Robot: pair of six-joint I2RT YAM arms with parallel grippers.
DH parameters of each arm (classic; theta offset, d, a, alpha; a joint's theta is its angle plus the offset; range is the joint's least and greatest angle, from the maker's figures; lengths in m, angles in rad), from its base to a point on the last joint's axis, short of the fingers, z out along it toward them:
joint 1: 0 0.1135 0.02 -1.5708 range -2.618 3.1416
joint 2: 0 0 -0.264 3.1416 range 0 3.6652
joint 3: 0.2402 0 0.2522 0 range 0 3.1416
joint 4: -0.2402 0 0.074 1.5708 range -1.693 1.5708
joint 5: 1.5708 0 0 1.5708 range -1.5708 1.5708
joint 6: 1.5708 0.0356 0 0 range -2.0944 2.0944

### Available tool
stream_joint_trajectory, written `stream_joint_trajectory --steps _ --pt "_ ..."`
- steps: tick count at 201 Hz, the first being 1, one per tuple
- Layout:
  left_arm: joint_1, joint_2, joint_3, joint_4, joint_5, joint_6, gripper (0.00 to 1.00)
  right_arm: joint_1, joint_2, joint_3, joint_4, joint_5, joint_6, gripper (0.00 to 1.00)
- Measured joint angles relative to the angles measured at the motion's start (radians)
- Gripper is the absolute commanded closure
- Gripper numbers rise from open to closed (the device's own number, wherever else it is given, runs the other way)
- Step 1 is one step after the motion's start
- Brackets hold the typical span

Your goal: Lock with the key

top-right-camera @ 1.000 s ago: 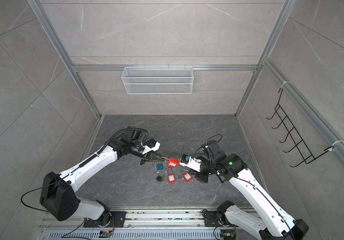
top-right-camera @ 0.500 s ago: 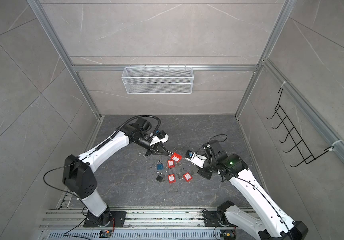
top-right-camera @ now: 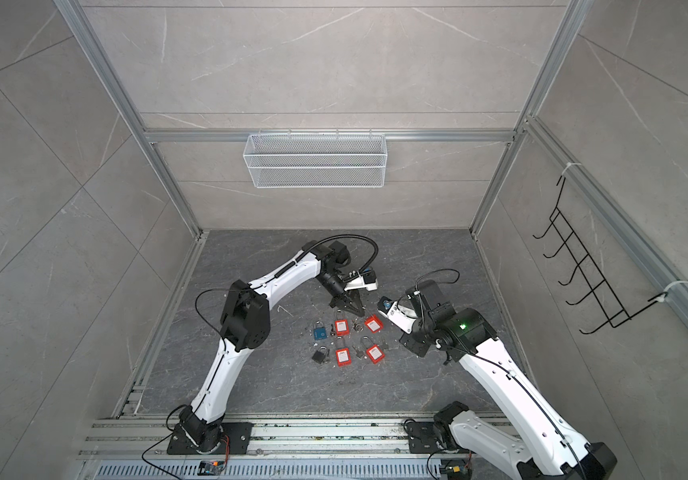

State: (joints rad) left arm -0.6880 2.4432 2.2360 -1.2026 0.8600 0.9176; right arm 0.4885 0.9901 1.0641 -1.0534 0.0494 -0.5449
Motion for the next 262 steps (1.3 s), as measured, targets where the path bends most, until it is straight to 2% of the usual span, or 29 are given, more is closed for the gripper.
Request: stream_joint_trajectory --steps 29,79,160,182,195,207,262 --pt "-0.003 0.077 0.076 -0.017 -0.044 -0.026 1.00 0.000 0.000 -0.008 0.000 -0.011 0.011 1.00" --pt "-0.004 0.122 0.146 -0.060 -0.100 -0.031 1.00 0.000 0.002 -0.032 0.003 -0.031 0.039 1.00" --pt "-0.005 0.157 0.190 -0.141 -0.105 -0.008 1.00 0.000 0.041 -0.049 0.027 -0.046 0.082 1.00" --pt "-0.008 0.158 0.193 -0.139 -0.122 -0.012 0.86 0.000 0.041 -0.060 0.040 -0.046 0.094 1.00" --pt "-0.011 0.158 0.194 -0.132 -0.153 -0.019 0.84 0.000 0.042 -0.068 0.047 -0.047 0.103 1.00" --pt "-0.013 0.161 0.194 -0.123 -0.174 -0.023 0.78 0.000 0.042 -0.079 0.058 -0.051 0.112 1.00" --pt "-0.017 0.166 0.195 -0.042 -0.237 -0.055 0.70 0.000 0.058 -0.105 0.101 -0.070 0.152 1.00"
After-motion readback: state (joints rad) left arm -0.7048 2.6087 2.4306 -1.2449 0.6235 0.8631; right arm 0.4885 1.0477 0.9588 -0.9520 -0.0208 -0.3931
